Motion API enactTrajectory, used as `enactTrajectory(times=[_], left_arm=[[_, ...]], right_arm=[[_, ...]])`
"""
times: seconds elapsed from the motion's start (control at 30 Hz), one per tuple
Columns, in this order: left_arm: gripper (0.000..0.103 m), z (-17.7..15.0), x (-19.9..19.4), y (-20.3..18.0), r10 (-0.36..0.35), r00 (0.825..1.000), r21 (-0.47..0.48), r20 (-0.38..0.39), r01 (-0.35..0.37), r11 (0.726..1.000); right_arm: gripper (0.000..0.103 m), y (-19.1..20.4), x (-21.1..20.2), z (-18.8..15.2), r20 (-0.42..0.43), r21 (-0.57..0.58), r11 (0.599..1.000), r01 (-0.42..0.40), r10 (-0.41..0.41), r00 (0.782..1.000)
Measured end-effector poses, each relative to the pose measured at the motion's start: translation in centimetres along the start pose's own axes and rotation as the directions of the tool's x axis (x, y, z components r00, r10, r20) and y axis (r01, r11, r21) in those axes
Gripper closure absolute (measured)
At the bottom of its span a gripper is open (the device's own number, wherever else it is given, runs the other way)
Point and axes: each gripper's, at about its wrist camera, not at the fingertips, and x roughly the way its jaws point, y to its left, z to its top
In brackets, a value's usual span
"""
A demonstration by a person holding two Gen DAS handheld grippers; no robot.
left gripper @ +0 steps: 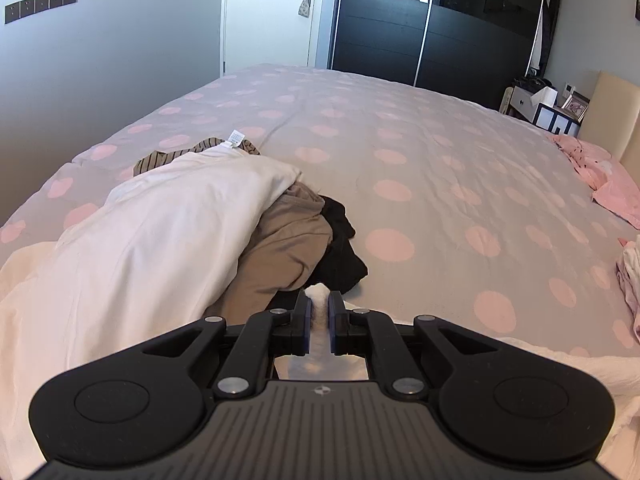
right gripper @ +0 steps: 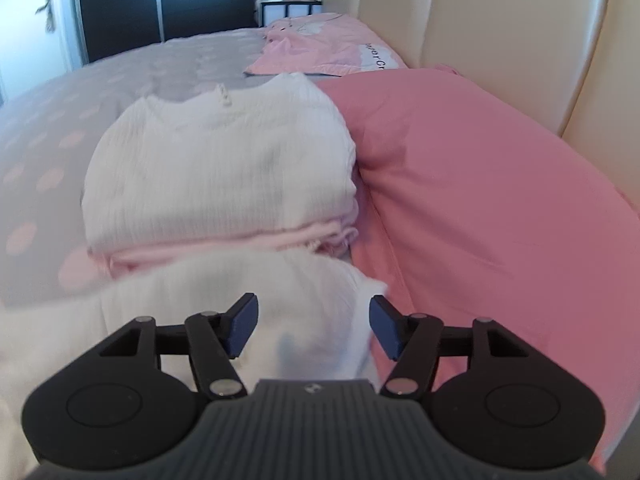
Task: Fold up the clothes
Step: 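Grasp the white garment edge with the right tool while the left tool holds a corner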
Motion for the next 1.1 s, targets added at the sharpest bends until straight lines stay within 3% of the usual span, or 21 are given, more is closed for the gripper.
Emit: enactTrajectory(times=[0.13, 0.33, 0.37, 0.4, 0.43, 0.53, 0.83, 0.97, 1.1], left_arm=[[0.097, -0.3, -0.1, 0.1, -0.006, 1.000, -0.014, -0.008, 0.006, 1.000], [0.097, -0.6, 0.6, 0.2, -0.013, 0.999, -0.025, -0.029, 0.013, 1.000], [0.097, -0.7, 0.7, 0.2, -0.014, 0.999, -0.026, -0.032, 0.013, 1.000], [0.097, -0.8, 0.7, 0.3, -0.015, 0.999, -0.024, -0.035, 0.014, 1.000], [0.097, -0.9, 0.6, 0.2, -0.015, 0.999, -0.020, -0.035, 0.014, 1.000], [0.097, -1.1, 0.4, 0.5, -0.014, 0.999, -0.015, -0.034, 0.014, 1.000], [0.097, -2.1, -0.6, 2.0, 0.002, 0.999, -0.033, -0.041, -0.004, 0.999], [0.096, -2.7, -0.1, 2.7, 0.023, 0.997, -0.034, -0.074, -0.026, 0.999], [0.097, -3.3, 0.3, 2.6, 0.046, 0.993, -0.022, -0.106, -0.049, 0.999]], right_arm=[[0.038, 0.9, 2.5, 1.5, -0.030, 0.145, 0.989, -0.003, 0.008, 1.000], [0.030, 2.4, 5.4, 2.5, -0.092, 0.219, 0.976, -0.012, 0.033, 0.995], [0.042, 2.4, 5.8, 2.4, -0.119, 0.231, 0.973, -0.020, 0.048, 0.992], [0.074, 2.4, 6.1, 2.3, -0.145, 0.243, 0.970, -0.027, 0.064, 0.987], [0.086, 2.4, 6.5, 2.1, -0.173, 0.256, 0.966, -0.033, 0.079, 0.982], [0.093, 2.3, 5.7, 1.9, -0.203, 0.230, 0.972, -0.047, 0.095, 0.975], [0.095, -0.7, -2.3, -1.6, -0.243, 0.166, 0.976, -0.141, 0.179, 0.953], [0.095, -2.2, -4.3, -4.7, -0.319, 0.154, 0.976, -0.156, 0.198, 0.927], [0.094, -2.7, -5.6, -5.1, -0.292, 0.086, 0.983, -0.161, 0.179, 0.939]])
